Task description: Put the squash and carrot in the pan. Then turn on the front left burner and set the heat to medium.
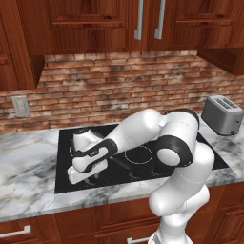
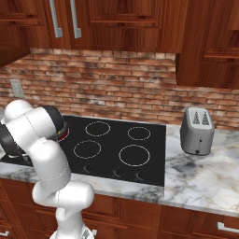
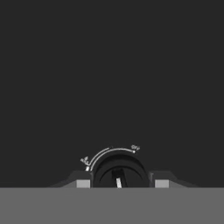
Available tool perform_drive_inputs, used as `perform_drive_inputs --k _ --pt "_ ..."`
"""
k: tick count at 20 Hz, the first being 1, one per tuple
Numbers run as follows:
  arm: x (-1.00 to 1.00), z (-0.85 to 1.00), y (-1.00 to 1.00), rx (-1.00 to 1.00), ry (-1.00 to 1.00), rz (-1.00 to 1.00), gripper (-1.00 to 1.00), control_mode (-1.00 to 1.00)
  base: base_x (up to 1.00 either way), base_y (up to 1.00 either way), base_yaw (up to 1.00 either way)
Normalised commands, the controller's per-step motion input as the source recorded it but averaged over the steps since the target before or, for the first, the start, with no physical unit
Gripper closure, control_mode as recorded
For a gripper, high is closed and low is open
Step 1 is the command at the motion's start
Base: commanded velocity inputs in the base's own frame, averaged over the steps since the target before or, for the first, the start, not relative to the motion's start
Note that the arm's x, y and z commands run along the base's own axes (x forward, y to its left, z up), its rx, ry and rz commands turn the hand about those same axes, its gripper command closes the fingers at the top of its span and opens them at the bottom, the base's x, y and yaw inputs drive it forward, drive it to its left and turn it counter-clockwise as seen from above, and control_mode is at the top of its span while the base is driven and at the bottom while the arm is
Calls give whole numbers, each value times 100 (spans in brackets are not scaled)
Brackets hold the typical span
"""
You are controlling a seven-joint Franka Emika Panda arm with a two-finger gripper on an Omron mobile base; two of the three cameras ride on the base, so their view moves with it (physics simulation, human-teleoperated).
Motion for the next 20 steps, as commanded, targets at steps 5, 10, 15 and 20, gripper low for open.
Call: perform_drive_inputs --k 5,10,15,20 --pt "-14 -2 0 3 0 51 100 -100 0 0 0" --pt "-18 0 -1 5 0 51 100 -100 0 0 0" --pt "-12 -1 -6 5 0 52 100 -100 0 0 0" --pt "-7 0 -8 5 0 51 100 -100 0 0 0"
